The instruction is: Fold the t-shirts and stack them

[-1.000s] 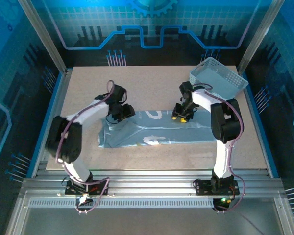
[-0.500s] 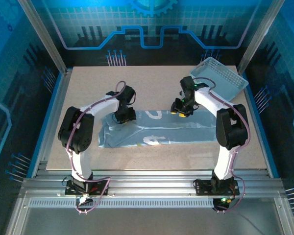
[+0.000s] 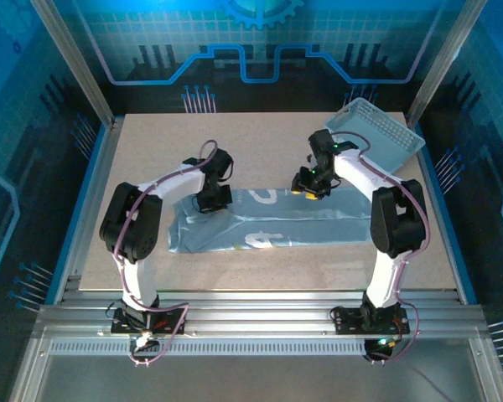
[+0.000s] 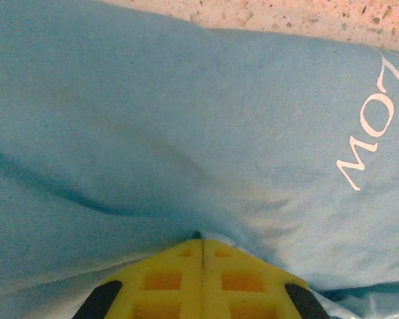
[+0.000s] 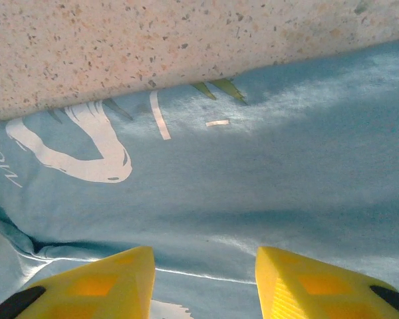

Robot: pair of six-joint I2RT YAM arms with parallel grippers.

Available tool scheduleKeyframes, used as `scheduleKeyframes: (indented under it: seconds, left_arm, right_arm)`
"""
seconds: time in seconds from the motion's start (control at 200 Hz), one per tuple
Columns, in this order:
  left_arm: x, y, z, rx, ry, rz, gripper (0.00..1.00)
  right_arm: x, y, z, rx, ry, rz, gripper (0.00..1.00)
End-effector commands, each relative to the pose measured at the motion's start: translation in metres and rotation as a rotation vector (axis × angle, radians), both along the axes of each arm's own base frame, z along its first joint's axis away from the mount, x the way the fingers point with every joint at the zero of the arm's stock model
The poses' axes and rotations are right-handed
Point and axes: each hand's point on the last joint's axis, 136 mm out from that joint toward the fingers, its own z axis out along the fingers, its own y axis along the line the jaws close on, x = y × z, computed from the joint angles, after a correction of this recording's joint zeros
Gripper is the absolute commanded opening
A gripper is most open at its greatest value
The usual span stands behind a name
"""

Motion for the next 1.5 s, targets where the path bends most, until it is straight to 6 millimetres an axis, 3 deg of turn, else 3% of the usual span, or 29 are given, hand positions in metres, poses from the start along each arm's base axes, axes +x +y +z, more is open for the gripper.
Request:
scheduleKeyframes:
  seconds: [0.0,0.225,0.38,0.69,0.835,0.98,1.08,1.15,1.28,1.375,1.441,1.496]
  left_arm:
    - [-0.010,-0.001,0.008,0.013,-0.006,-0.020,0.00]
    - [-0.054,-0.014,0.039,-0.058,0.039,-0.003,0.00]
    - [-0.088,-0.039,0.033,-0.189,0.159,0.010,0.00]
    - [-0.105,-0.069,0.020,-0.236,0.263,0.075,0.00]
    - [-0.122,-0.073,0.012,-0.197,0.329,0.091,0.00]
    - [-0.128,-0.084,0.012,-0.233,0.351,0.135,0.00]
    - [-0.134,-0.093,0.010,-0.273,0.387,0.177,0.19]
    - [-0.138,-0.100,0.009,-0.309,0.410,0.197,0.23]
    - [-0.140,-0.090,0.027,-0.277,0.394,0.194,0.34]
    - [-0.133,-0.061,0.042,-0.206,0.326,0.207,0.43]
    - [-0.125,-0.034,0.045,-0.191,0.282,0.247,0.42]
    - [-0.116,-0.013,0.044,-0.212,0.249,0.264,0.34]
  right_arm:
    - [-0.009,0.003,0.020,0.014,-0.027,0.014,0.46]
    - [-0.019,-0.003,0.025,-0.007,-0.038,0.021,0.46]
    - [-0.026,-0.004,0.019,-0.007,-0.023,0.026,0.46]
    - [-0.032,-0.006,0.017,-0.009,-0.018,0.033,0.46]
    - [-0.037,-0.007,0.011,-0.005,-0.005,0.033,0.46]
    - [-0.041,-0.008,0.006,-0.003,0.004,0.035,0.46]
    - [-0.043,-0.008,0.003,-0.002,0.009,0.038,0.46]
    - [-0.044,-0.010,0.001,-0.004,0.013,0.038,0.46]
    - [-0.043,-0.012,0.003,-0.003,0.012,0.033,0.46]
    - [-0.040,-0.012,0.006,-0.003,0.000,0.034,0.45]
    - [-0.038,-0.011,0.009,0.007,-0.018,0.036,0.45]
    - [-0.037,-0.008,0.012,0.020,-0.033,0.042,0.45]
